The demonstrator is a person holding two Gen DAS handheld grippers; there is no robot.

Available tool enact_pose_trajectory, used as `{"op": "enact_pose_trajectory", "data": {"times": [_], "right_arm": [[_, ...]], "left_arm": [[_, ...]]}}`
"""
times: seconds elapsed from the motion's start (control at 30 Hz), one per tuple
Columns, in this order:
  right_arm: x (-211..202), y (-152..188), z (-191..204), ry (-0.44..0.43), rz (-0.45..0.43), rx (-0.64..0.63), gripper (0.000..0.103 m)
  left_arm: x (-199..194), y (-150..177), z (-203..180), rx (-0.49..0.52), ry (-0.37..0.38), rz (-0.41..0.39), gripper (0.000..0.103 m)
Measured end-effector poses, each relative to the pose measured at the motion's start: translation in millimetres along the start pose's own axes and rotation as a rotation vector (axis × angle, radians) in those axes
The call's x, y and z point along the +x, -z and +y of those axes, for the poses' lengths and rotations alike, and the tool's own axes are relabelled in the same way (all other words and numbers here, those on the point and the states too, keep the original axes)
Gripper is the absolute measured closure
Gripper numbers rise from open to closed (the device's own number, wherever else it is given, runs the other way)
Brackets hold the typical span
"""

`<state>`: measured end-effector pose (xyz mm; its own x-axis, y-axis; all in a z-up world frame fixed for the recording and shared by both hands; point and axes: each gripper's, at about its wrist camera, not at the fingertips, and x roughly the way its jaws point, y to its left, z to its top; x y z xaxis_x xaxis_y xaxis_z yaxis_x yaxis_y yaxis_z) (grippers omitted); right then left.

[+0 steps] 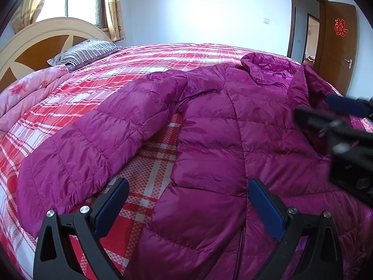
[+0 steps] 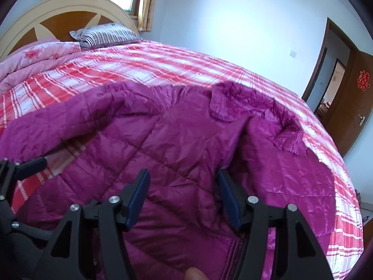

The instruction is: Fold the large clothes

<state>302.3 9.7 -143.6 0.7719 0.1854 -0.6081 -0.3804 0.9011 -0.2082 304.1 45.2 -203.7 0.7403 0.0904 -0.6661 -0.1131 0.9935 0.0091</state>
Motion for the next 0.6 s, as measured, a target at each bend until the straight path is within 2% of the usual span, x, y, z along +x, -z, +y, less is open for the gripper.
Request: {"op": "enact_pose_trajectory", "data": {"times": [0.23,0.37,0.5,0.57,0.6], "right_arm": [[-40,-8,-15,0.022,-0.099,0.017,0.034],[-53,-6,-42,0.074,-0.131,0.055,0.034],[-56,0,-76,0.175,-0.136,0.1,0.035],[-48,7,-102,0.242,-0.116,0.152,0.042],[-44,10,-113,0.271,-0.102,0.176,0.053]], "left_arm": [[-1,1,-3,0.013,-0.016,-0.002,0.001],[-1,1,-6,0.024,-0.027,-0.001,0.001],[0,0,-8,0.034,-0.035,0.006,0.001],[0,1,-8,0.037,-0.041,0.002,0.001],[-1,1,-9,0.039,-0.043,0.0,0.001]]}}
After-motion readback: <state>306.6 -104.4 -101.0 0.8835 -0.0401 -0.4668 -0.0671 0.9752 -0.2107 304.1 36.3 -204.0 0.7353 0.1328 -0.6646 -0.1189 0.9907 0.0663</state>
